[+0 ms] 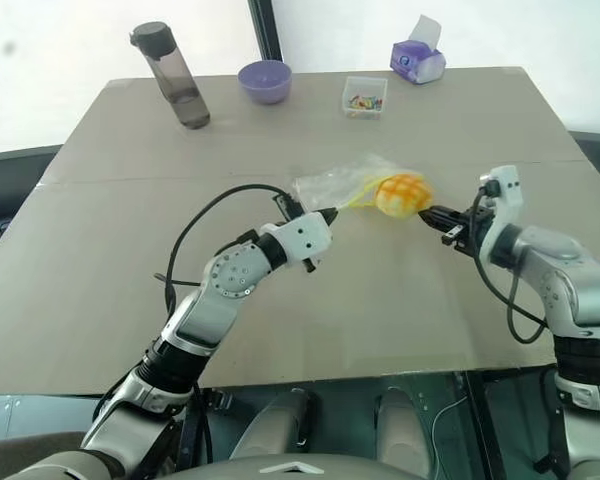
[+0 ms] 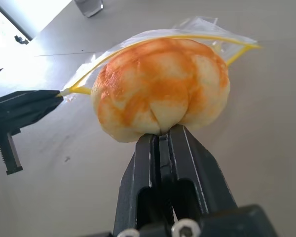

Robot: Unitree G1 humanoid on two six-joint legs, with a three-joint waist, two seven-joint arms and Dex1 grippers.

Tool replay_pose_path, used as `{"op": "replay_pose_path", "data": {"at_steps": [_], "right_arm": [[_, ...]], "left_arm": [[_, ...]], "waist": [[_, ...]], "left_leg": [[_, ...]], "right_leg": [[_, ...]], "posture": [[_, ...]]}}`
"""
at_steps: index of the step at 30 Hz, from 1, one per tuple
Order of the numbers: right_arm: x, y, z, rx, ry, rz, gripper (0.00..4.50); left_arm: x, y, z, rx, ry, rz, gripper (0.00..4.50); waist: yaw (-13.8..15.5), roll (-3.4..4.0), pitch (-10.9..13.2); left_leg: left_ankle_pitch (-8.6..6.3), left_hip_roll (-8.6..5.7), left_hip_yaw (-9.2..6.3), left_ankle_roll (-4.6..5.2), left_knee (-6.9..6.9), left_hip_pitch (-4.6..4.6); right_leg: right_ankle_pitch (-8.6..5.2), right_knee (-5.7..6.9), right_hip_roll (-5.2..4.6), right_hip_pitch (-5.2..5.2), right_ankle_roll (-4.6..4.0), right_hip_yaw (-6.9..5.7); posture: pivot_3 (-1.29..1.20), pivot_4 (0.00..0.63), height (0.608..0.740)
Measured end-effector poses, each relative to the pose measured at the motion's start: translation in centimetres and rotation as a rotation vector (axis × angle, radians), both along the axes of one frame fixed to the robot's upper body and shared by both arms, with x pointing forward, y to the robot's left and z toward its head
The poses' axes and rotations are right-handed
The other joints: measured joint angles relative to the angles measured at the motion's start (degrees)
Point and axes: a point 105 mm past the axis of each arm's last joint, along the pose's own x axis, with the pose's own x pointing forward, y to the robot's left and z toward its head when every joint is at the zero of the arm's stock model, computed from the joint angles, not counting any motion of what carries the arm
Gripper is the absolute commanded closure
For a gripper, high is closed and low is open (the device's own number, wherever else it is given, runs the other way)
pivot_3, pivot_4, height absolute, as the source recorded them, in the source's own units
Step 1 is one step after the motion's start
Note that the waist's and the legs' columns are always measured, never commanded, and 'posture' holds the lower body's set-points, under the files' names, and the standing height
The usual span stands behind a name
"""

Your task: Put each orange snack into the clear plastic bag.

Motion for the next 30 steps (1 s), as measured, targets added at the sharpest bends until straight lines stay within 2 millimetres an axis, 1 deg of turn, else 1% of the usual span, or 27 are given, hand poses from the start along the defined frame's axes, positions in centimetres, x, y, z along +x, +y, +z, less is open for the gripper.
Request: {"op": "replay_pose_path", "data": {"at_steps": [3, 8, 10, 12, 15, 17, 19, 24, 30], "right_arm": [[0.1, 0.9, -0.1, 0.013, 0.007, 0.020, 4.46], [0.2, 1.3, -0.3, 0.005, 0.012, 0.026, 4.46], [0.6, 1.3, -0.7, -0.017, 0.017, 0.008, 4.46], [1.5, 1.0, -0.9, -0.043, 0.018, -0.043, 4.46], [1.7, 1.4, -0.8, -0.047, 0.009, -0.036, 4.46], [2.1, 1.9, -0.5, -0.049, -0.004, -0.038, 4.46], [2.7, 1.9, 0.0, -0.053, -0.024, -0.058, 4.46], [2.6, 2.5, 0.3, -0.051, -0.033, -0.036, 4.46], [2.8, 3.3, -0.6, -0.088, -0.020, -0.037, 4.46]], "left_arm": [[-0.1, -0.2, 0.0, 0.001, -0.001, -0.009, 4.50], [-0.2, -0.4, 0.0, -0.001, -0.006, -0.019, 4.50], [-0.3, -0.5, 0.1, -0.003, -0.008, -0.024, 4.50], [-0.5, -0.9, 0.1, -0.008, -0.005, -0.043, 4.50], [-0.6, -1.2, 0.1, -0.016, -0.002, -0.057, 4.50], [-0.7, -1.4, 0.2, -0.021, -0.002, -0.065, 4.50], [-0.8, -1.6, 0.3, -0.025, -0.006, -0.077, 4.50], [-0.9, -1.7, 0.3, -0.028, -0.010, -0.083, 4.50], [-1.0, -2.2, 0.5, -0.041, -0.013, -0.098, 4.50]], "waist": [[0.06, 0.00, 0.00], [0.07, 0.00, 0.00], [-0.05, 0.00, 0.00], [-0.02, 0.01, 0.00], [-0.03, 0.00, 0.00], [-0.20, 0.01, 0.00], [-0.07, 0.01, 0.00], [0.03, 0.01, 0.00], [-0.05, 0.01, 0.00]], "left_leg": [[0.00, -0.02, 0.01, 0.01, 0.00, -0.01], [0.00, -0.02, 0.00, 0.00, 0.00, 0.00], [0.00, -0.02, 0.01, 0.00, 0.00, 0.00], [0.01, -0.02, 0.01, -0.02, 0.00, 0.00], [0.08, -0.02, 0.00, -0.13, 0.00, -0.01], [0.08, -0.02, 0.02, -0.14, 0.00, 0.00], [0.08, -0.02, 0.01, -0.14, 0.00, 0.00], [0.08, -0.02, -0.01, -0.14, 0.00, -0.03], [0.08, -0.02, -0.01, -0.14, 0.00, -0.02]], "right_leg": [[0.00, 0.00, -0.02, 0.00, 0.00, 0.00], [0.00, 0.00, -0.02, 0.00, 0.00, 0.00], [0.00, 0.00, -0.01, 0.00, 0.00, 0.01], [0.00, 0.01, -0.01, 0.00, 0.00, 0.01], [0.00, 0.00, -0.01, -0.01, 0.00, 0.00], [0.00, 0.01, -0.01, -0.01, 0.00, 0.02], [0.00, 0.01, -0.01, -0.01, 0.00, 0.01], [0.00, -0.02, -0.02, -0.01, 0.00, -0.01], [0.00, 0.00, -0.01, -0.03, 0.00, 0.00]], "posture": [[0.00, 0.150, 0.739], [0.00, 0.150, 0.739], [0.00, 0.150, 0.739], [0.00, 0.150, 0.739], [0.00, 0.150, 0.739], [0.00, 0.150, 0.739], [0.00, 0.150, 0.739], [0.00, 0.150, 0.739], [0.00, 0.150, 0.739]]}}
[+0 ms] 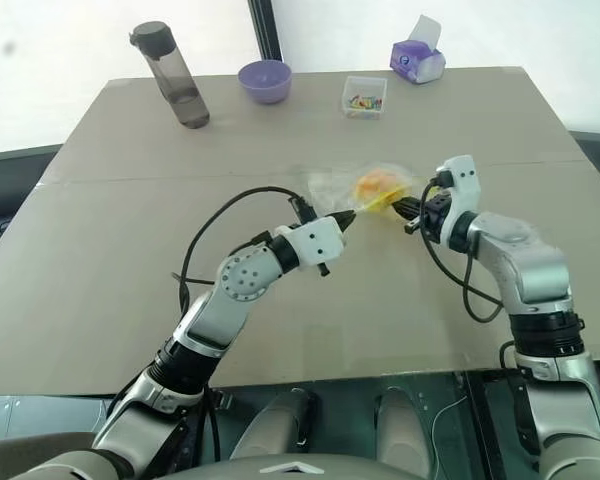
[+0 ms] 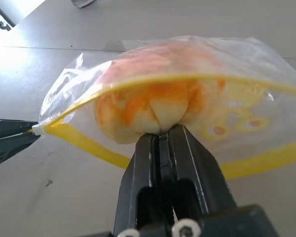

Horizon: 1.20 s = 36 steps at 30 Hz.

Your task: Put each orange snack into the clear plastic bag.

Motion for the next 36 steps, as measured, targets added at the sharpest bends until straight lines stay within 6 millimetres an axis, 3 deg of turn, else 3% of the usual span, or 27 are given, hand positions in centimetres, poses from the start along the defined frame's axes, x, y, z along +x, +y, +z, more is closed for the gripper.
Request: {"op": "replay_pose_path", "data": {"at_steps": [4, 5, 6, 7, 11, 17, 22, 25, 29, 32, 35, 36], "right_arm": [[0.1, 0.4, -0.1, -0.023, -0.001, 0.003, 4.46], [0.4, 0.4, 0.0, -0.033, -0.004, -0.007, 3.84], [1.0, 0.3, 0.3, -0.041, -0.014, -0.031, 3.68], [1.2, 0.3, 0.7, -0.039, -0.021, -0.033, 3.22], [0.7, 0.7, 0.9, -0.037, -0.027, 0.005, 1.21], [-1.5, -1.6, 1.1, -0.038, -0.011, 0.036, 1.21], [-3.2, -4.3, 1.4, -0.138, -0.032, 0.076, 1.21], [-2.9, -5.6, 1.7, -0.262, -0.095, 0.058, 1.21], [-1.8, -7.4, 0.3, -0.444, -0.134, 0.022, 1.21], [-1.3, -7.2, -0.3, -0.477, -0.153, 0.021, 1.21], [-0.7, -6.8, 0.3, -0.479, -0.191, 0.024, 1.21], [-0.6, -6.6, 0.5, -0.477, -0.202, 0.029, 1.44]], "left_arm": [[-0.1, -0.2, 0.1, -0.002, -0.005, -0.008, 4.50], [-0.1, -0.2, 0.2, -0.002, -0.005, -0.011, 4.50], [-0.1, -0.3, 0.3, -0.003, -0.008, -0.015, 4.50], [0.0, -0.4, 0.4, -0.004, -0.010, -0.017, 4.50], [0.2, -0.4, 0.4, -0.010, -0.007, -0.011, 4.50], [1.5, 1.4, 0.5, -0.085, 0.036, 0.090, 4.50], [1.8, 2.3, 0.3, -0.093, 0.049, 0.111, 4.50], [1.8, 2.3, 0.3, -0.097, 0.053, 0.106, 4.50], [1.9, 2.4, 0.1, -0.096, 0.059, 0.106, 4.50], [1.9, 2.3, 0.1, -0.093, 0.060, 0.105, 4.50], [1.9, 2.3, 0.1, -0.092, 0.056, 0.101, 4.50], [1.9, 2.3, 0.1, -0.091, 0.053, 0.099, 4.50]], "waist": [[0.00, 0.00, 0.00], [-0.06, 0.00, 0.00], [-0.05, 0.00, 0.00], [0.01, 0.00, 0.00], [0.04, 0.00, 0.00], [0.16, 0.00, 0.00], [-0.01, 0.00, 0.00], [-0.02, 0.00, 0.00], [-0.02, -0.01, 0.00], [-0.06, -0.01, 0.00], [0.04, -0.01, 0.00], [0.09, -0.01, 0.01]], "left_leg": [[0.00, 0.00, 0.01, 0.00, 0.00, 0.00], [0.00, 0.00, 0.02, 0.00, 0.00, 0.00], [0.00, 0.00, 0.01, 0.00, 0.00, 0.00], [0.00, 0.00, -0.01, 0.00, 0.00, 0.00], [0.00, -0.01, -0.01, 0.00, -0.01, -0.02], [0.00, -0.03, -0.02, 0.01, -0.01, -0.03], [-0.10, -0.01, 0.02, 0.17, 0.00, -0.01], [-0.09, -0.01, 0.03, 0.15, 0.00, 0.01], [0.00, -0.01, 0.06, 0.00, 0.00, 0.01], [0.00, 0.00, 0.05, -0.01, 0.00, 0.01], [0.00, -0.01, 0.05, -0.01, 0.00, 0.01], [0.00, -0.01, 0.03, -0.01, 0.00, 0.00]], "right_leg": [[0.00, 0.00, 0.00, 0.00, 0.00, 0.01], [0.00, 0.00, 0.00, 0.00, 0.00, 0.00], [0.00, 0.00, 0.00, 0.00, 0.00, 0.00], [0.00, 0.00, 0.00, 0.00, 0.00, -0.01], [0.00, -0.04, -0.01, 0.00, 0.00, -0.01], [0.00, -0.04, -0.02, 0.01, 0.00, -0.03], [0.00, -0.04, -0.01, 0.02, 0.01, -0.02], [0.00, -0.03, -0.01, 0.02, 0.01, -0.02], [0.00, -0.03, -0.02, 0.01, 0.01, 0.00], [0.00, -0.03, -0.02, 0.01, 0.01, 0.00], [0.00, -0.04, -0.03, 0.02, 0.01, 0.01], [0.00, -0.04, -0.02, 0.02, 0.01, 0.00]], "posture": [[0.00, 0.150, 0.739], [0.00, 0.150, 0.739], [0.00, 0.150, 0.739], [0.00, 0.150, 0.739], [0.00, 0.150, 0.739], [0.00, 0.150, 0.739], [0.00, 0.150, 0.739], [0.00, 0.150, 0.739], [0.00, 0.150, 0.739], [0.00, 0.150, 0.739], [0.00, 0.150, 0.739], [0.00, 0.150, 0.739]]}}
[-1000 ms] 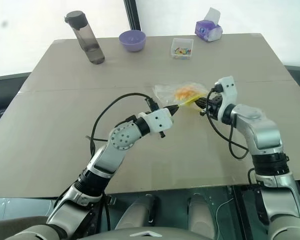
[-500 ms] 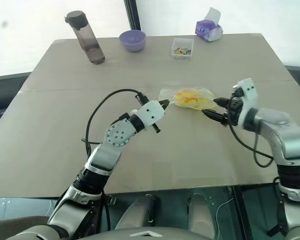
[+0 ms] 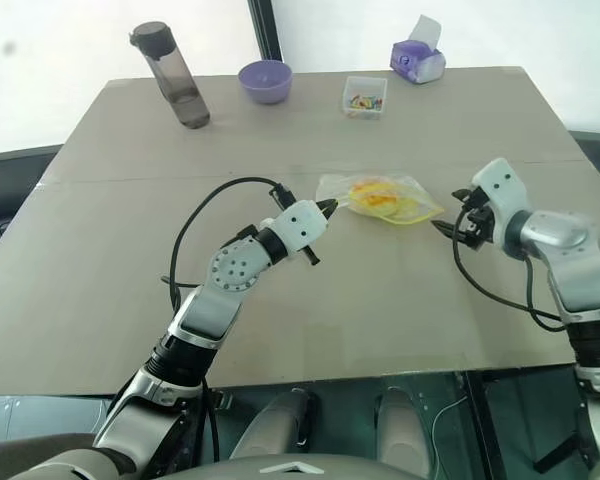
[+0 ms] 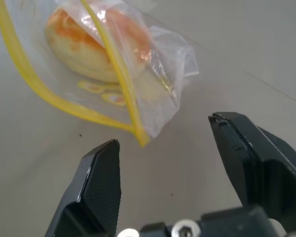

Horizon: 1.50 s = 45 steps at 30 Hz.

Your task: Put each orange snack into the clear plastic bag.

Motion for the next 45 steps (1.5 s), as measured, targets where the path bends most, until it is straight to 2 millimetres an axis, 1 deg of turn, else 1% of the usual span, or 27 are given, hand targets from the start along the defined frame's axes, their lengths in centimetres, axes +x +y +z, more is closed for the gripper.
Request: {"op": "replay_pose_path", "data": {"at_steps": [2, 3, 7, 8, 13, 15, 18, 21, 23, 26, 29, 31, 33, 34, 35, 36, 37, 39, 41, 42, 44, 45], "right_arm": [[0.0, 0.4, 0.0, 0.009, -0.007, 0.013, 1.99], [0.0, 0.6, 0.0, 0.016, -0.007, 0.018, 2.36], [-0.2, 1.1, 0.1, 0.026, -0.003, 0.049, 4.40], [-0.3, 1.2, 0.2, 0.026, -0.004, 0.055, 4.47], [-0.3, 1.2, 0.6, 0.028, -0.018, 0.060, 4.47], [-0.1, 0.8, 1.4, 0.034, -0.043, 0.041, 4.47], [0.4, 0.0, 3.7, 0.042, -0.112, 0.010, 4.47], [0.6, -0.6, 5.3, 0.059, -0.164, -0.014, 4.47], [0.7, -0.9, 5.6, 0.063, -0.178, -0.030, 4.47], [0.8, -1.2, 5.6, 0.044, -0.195, -0.040, 4.47], [0.6, -1.4, 6.0, -0.056, -0.232, -0.024, 4.47], [0.2, -1.6, 6.4, -0.209, -0.260, 0.010, 4.47], [-0.3, -1.6, 6.9, -0.323, -0.276, 0.051, 4.47], [-0.4, -1.6, 7.2, -0.353, -0.278, 0.071, 3.92], [-0.5, -1.5, 7.9, -0.381, -0.290, 0.089, 3.47], [-0.6, -1.4, 8.5, -0.394, -0.306, 0.103, 3.10], [-0.7, -1.3, 8.7, -0.401, -0.311, 0.110, 2.72], [-0.7, -1.6, 8.7, -0.446, -0.305, 0.112, 2.26], [-1.1, -2.5, 7.8, -0.512, -0.236, 0.125, 2.26], [-1.2, -2.5, 7.7, -0.515, -0.222, 0.133, 2.26], [-1.4, -2.3, 7.6, -0.494, -0.197, 0.151, 2.26], [-1.6, -1.7, 7.8, -0.444, -0.175, 0.171, 2.26]], "left_arm": [[0.0, 0.0, 0.0, 0.002, -0.003, -0.002, 4.50], [0.0, 0.1, 0.0, 0.004, -0.003, -0.001, 4.50], [0.0, 0.1, 0.0, 0.005, -0.004, -0.002, 4.50], [0.0, 0.1, 0.0, 0.005, -0.004, -0.002, 4.50], [0.1, -0.1, 0.1, 0.002, -0.012, -0.009, 4.50], [0.1, -0.5, 0.9, -0.017, -0.033, -0.030, 4.50], [0.0, -1.1, 2.5, -0.029, -0.090, -0.061, 4.50], [0.0, -1.7, 4.2, -0.056, -0.137, -0.078, 4.50], [0.0, -1.8, 5.3, -0.082, -0.166, -0.082, 4.50], [0.0, -1.7, 5.4, -0.082, -0.173, -0.080, 4.50], [0.0, -1.7, 5.4, -0.075, -0.183, -0.086, 4.50], [0.0, -1.6, 5.4, -0.069, -0.183, -0.085, 4.50], [0.0, -1.6, 5.3, -0.066, -0.182, -0.087, 4.50], [0.0, -1.6, 5.3, -0.064, -0.182, -0.087, 4.50], [0.0, -1.7, 5.3, -0.062, -0.181, -0.091, 4.50], [-0.1, -1.8, 5.2, -0.060, -0.180, -0.096, 4.50], [-0.1, -1.8, 5.2, -0.060, -0.180, -0.097, 4.50], [-0.1, -1.8, 5.2, -0.059, -0.180, -0.098, 4.50], [-0.1, -1.8, 5.1, -0.056, -0.179, -0.097, 4.50], [-0.1, -1.7, 5.1, -0.055, -0.179, -0.096, 4.50], [-0.1, -1.7, 5.1, -0.054, -0.179, -0.096, 4.50], [-0.1, -1.8, 5.1, -0.055, -0.178, -0.097, 4.50]], "waist": [[0.03, 0.00, 0.00], [0.02, 0.00, 0.00], [0.00, 0.00, 0.00], [-0.02, 0.00, 0.00], [0.05, 0.00, 0.00], [0.07, 0.00, 0.00], [0.03, 0.00, 0.00], [0.03, 0.00, 0.00], [0.04, -0.01, 0.00], [-0.06, 0.00, 0.00], [0.01, 0.01, 0.01], [0.00, 0.01, 0.01], [0.00, 0.01, 0.01], [-0.05, 0.01, 0.02], [-0.16, 0.01, 0.02], [-0.23, 0.01, 0.02], [-0.23, 0.01, 0.02], [-0.05, 0.01, 0.02], [0.15, 0.00, 0.02], [0.10, -0.01, 0.03], [-0.03, 0.00, 0.03], [-0.20, 0.00, 0.03]], "left_leg": [[0.00, 0.00, 0.00, 0.00, 0.00, 0.00], [0.00, 0.00, 0.00, 0.00, 0.00, -0.01], [0.00, -0.01, -0.01, 0.00, 0.00, -0.01], [0.00, -0.01, -0.01, 0.00, 0.00, -0.01], [0.00, -0.01, 0.00, 0.00, 0.00, -0.01], [0.00, -0.02, 0.00, 0.00, 0.00, -0.02], [0.00, -0.01, -0.01, 0.00, 0.00, -0.02], [0.00, -0.01, 0.00, 0.00, 0.00, -0.02], [0.00, -0.01, 0.00, 0.00, 0.00, -0.02], [0.00, -0.01, 0.02, 0.00, 0.00, -0.02], [0.00, -0.04, 0.03, 0.00, 0.00, -0.03], [0.00, -0.03, 0.02, 0.00, 0.00, -0.03], [0.00, -0.03, 0.01, 0.00, -0.01, -0.03], [0.00, -0.03, 0.04, 0.00, 0.00, -0.03], [0.00, -0.01, 0.04, 0.00, -0.01, -0.02], [0.00, 0.00, 0.04, 0.00, -0.01, -0.02], [0.00, 0.00, 0.04, 0.00, -0.01, -0.02], [0.00, 0.00, 0.02, 0.00, -0.01, -0.03], [0.00, -0.03, 0.02, 0.00, -0.01, -0.05], [0.00, -0.03, 0.02, 0.00, -0.01, -0.06], [0.00, -0.03, 0.03, 0.00, -0.01, -0.06], [0.00, -0.02, 0.04, 0.00, -0.02, -0.06]], "right_leg": [[0.00, 0.00, 0.00, 0.00, 0.00, 0.00], [0.00, 0.00, 0.00, 0.00, 0.00, 0.00], [0.00, 0.00, -0.01, 0.00, 0.00, 0.00], [0.00, 0.00, 0.00, 0.00, 0.00, 0.00], [0.00, -0.01, -0.01, 0.00, 0.00, 0.00], [0.00, -0.01, -0.02, 0.00, 0.00, 0.00], [0.00, -0.01, -0.02, 0.00, 0.00, 0.00], [0.00, -0.02, -0.02, 0.00, 0.00, -0.01], [0.00, -0.03, -0.02, 0.00, 0.00, 0.00], [0.00, -0.02, -0.01, -0.01, 0.00, 0.01], [0.00, -0.02, -0.03, -0.01, 0.00, 0.01], [0.00, -0.04, -0.03, -0.01, 0.01, 0.00], [0.00, -0.05, -0.03, 0.00, 0.01, -0.01], [0.00, -0.06, -0.03, 0.00, 0.01, 0.00], [0.00, -0.06, -0.02, 0.00, 0.01, 0.01], [0.00, -0.06, -0.02, 0.00, 0.01, 0.01], [0.00, -0.06, -0.01, 0.00, 0.01, 0.01], [0.00, -0.06, -0.02, 0.00, 0.01, -0.01], [0.00, -0.11, -0.05, 0.01, 0.01, -0.02], [0.00, -0.13, -0.05, 0.01, 0.01, -0.02], [0.00, -0.13, -0.05, 0.01, 0.01, -0.01], [0.00, -0.12, -0.05, 0.00, 0.01, 0.01]], "posture": [[0.00, 0.150, 0.739], [0.00, 0.150, 0.739], [0.00, 0.150, 0.739], [0.00, 0.150, 0.739], [0.00, 0.150, 0.739], [0.00, 0.150, 0.739], [0.00, 0.150, 0.739], [0.00, 0.150, 0.739], [0.00, 0.150, 0.739], [0.00, 0.150, 0.739], [0.00, 0.150, 0.739], [0.00, 0.150, 0.739], [0.00, 0.150, 0.739], [0.00, 0.150, 0.739], [0.00, 0.150, 0.739], [0.00, 0.150, 0.739], [0.00, 0.150, 0.739], [0.00, 0.150, 0.739], [0.00, 0.150, 0.739], [0.00, 0.150, 0.739], [0.00, 0.150, 0.739], [0.00, 0.150, 0.739]]}}
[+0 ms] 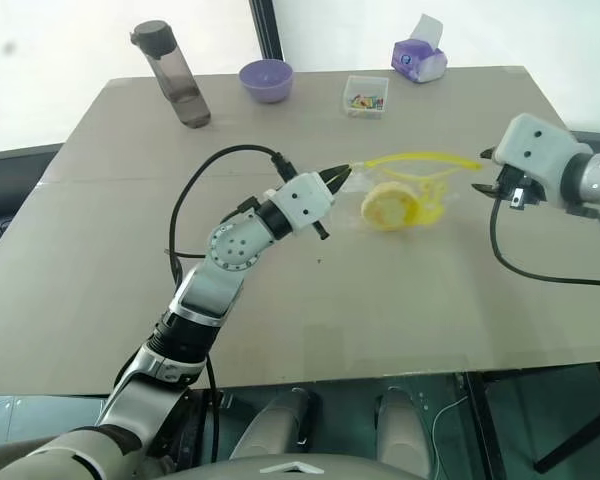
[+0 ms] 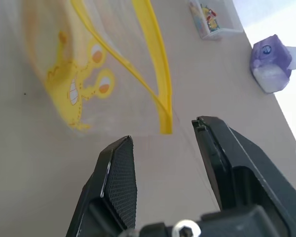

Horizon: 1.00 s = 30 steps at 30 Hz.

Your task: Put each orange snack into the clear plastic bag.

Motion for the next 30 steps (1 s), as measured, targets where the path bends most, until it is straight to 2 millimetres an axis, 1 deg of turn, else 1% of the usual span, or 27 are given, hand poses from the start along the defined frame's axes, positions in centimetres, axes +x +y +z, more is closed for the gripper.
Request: {"op": "replay_pose_path", "data": {"at_steps": [2, 3, 5, 6, 7, 8, 9, 11, 14, 17, 21, 30], "right_arm": [[-0.7, 2.1, 0.9, 0.060, 0.025, 0.071, 2.26], [-1.2, 3.8, 2.0, 0.096, 0.016, 0.132, 2.26], [-1.7, 6.0, 3.3, 0.136, -0.011, 0.197, 2.26], [-1.7, 6.2, 3.4, 0.138, -0.012, 0.202, 2.26], [-1.6, 7.1, 3.5, 0.152, -0.014, 0.224, 2.26], [-1.4, 8.5, 3.2, 0.169, -0.008, 0.258, 2.26], [-1.4, 9.0, 2.7, 0.169, 0.005, 0.273, 2.26], [-1.0, 10.6, 1.2, 0.138, 0.033, 0.308, 2.26], [-0.3, 11.0, 0.6, 0.094, 0.012, 0.315, 2.26], [0.4, 11.3, 0.3, 0.094, -0.009, 0.320, 2.26], [0.8, 11.6, 0.3, 0.088, -0.023, 0.334, 2.26], [0.6, 12.3, 0.1, 0.076, -0.025, 0.381, 2.26]], "left_arm": [[-0.1, -0.2, -0.1, 0.001, 0.001, -0.005, 4.50], [-0.1, -0.2, -0.1, 0.002, 0.001, -0.006, 4.50], [-0.1, -0.3, -0.1, 0.009, -0.002, -0.005, 4.50], [-0.1, -0.3, -0.1, 0.009, -0.002, -0.005, 4.50], [-0.1, -0.2, -0.2, 0.015, -0.004, -0.002, 4.50], [-0.1, -0.1, -0.3, 0.027, -0.009, 0.001, 4.50], [-0.1, -0.2, -0.3, 0.029, -0.011, -0.002, 4.50], [-0.3, -0.3, -0.4, 0.037, -0.015, -0.014, 4.50], [-0.4, -0.4, -0.4, 0.041, -0.018, -0.019, 4.50], [-0.4, -0.4, -0.4, 0.044, -0.021, -0.022, 4.50], [-0.6, -0.5, -0.4, 0.052, -0.030, -0.031, 4.50], [-0.5, -0.5, -0.5, 0.067, -0.035, -0.027, 4.50]], "waist": [[-0.25, 0.01, 0.00], [-0.32, 0.01, 0.00], [-0.18, 0.01, -0.01], [0.04, 0.01, -0.01], [0.18, -0.01, -0.01], [0.17, -0.01, -0.01], [0.20, -0.01, -0.01], [0.38, -0.02, 0.00], [0.38, -0.02, 0.00], [0.26, -0.01, 0.00], [0.11, -0.01, 0.00], [0.13, -0.01, 0.00]], "left_leg": [[0.00, 0.07, 0.00, 0.00, -0.04, 0.02], [0.00, 0.11, -0.02, 0.00, -0.04, 0.02], [0.00, 0.10, -0.03, 0.00, -0.03, 0.02], [0.00, 0.08, -0.04, 0.00, -0.02, 0.01], [0.00, 0.07, -0.04, 0.00, 0.00, 0.01], [0.00, 0.06, -0.04, 0.00, 0.01, 0.01], [0.00, 0.04, -0.05, 0.00, 0.00, 0.01], [0.00, 0.02, -0.11, 0.00, 0.00, -0.07], [0.00, -0.02, -0.13, 0.00, 0.00, -0.09], [0.00, -0.01, -0.13, -0.01, -0.02, -0.08], [0.00, -0.01, -0.13, -0.01, -0.02, -0.08], [0.00, -0.01, -0.14, -0.01, -0.02, -0.08]], "right_leg": [[0.00, 0.02, 0.05, -0.01, 0.00, 0.00], [0.00, 0.02, 0.08, -0.01, 0.00, -0.02], [0.00, 0.01, 0.08, 0.01, 0.00, -0.04], [0.00, 0.00, 0.06, 0.01, 0.00, -0.04], [0.00, -0.01, 0.06, 0.02, 0.00, -0.04], [0.00, -0.02, 0.05, 0.02, 0.00, -0.04], [0.00, -0.02, 0.04, 0.02, 0.00, -0.04], [0.00, -0.03, 0.03, -0.02, 0.00, -0.10], [0.00, -0.09, -0.01, -0.02, 0.00, -0.12], [0.00, -0.09, 0.00, -0.02, 0.00, -0.12], [0.00, -0.08, 0.01, -0.03, 0.00, -0.11], [0.00, -0.08, 0.01, -0.03, 0.00, -0.12]], "posture": [[0.00, 0.150, 0.739], [0.00, 0.150, 0.739], [0.00, 0.150, 0.739], [0.00, 0.150, 0.739], [0.00, 0.150, 0.739], [0.00, 0.150, 0.739], [0.00, 0.150, 0.739], [0.00, 0.150, 0.739], [0.00, 0.150, 0.739], [0.00, 0.150, 0.739], [0.00, 0.150, 0.739], [0.00, 0.150, 0.739]]}}
